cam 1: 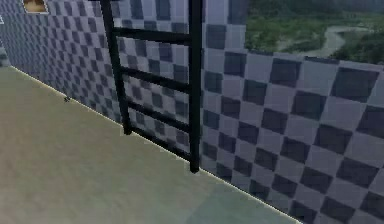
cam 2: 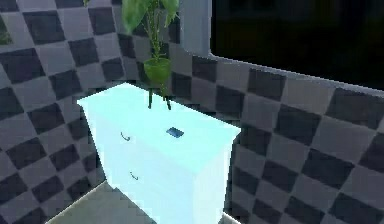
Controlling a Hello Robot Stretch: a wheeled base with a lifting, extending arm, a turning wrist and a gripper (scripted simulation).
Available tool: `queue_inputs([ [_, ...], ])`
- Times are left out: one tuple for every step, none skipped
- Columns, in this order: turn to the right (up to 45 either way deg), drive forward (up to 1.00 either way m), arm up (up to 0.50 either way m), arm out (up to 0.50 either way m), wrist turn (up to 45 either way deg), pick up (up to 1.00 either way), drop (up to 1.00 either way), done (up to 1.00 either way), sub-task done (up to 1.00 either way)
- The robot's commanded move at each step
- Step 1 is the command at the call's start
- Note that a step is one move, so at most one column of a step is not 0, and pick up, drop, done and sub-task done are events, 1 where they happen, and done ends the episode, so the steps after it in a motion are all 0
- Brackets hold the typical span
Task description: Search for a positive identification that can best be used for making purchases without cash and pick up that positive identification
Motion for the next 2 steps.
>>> queue_inputs([
  [45.0,0.00,0.00,0.00,0.0,0.00,0.00,0.00,0.00],
  [6.0,0.00,0.00,0.00,0.0,0.00,0.00,0.00,0.00],
])
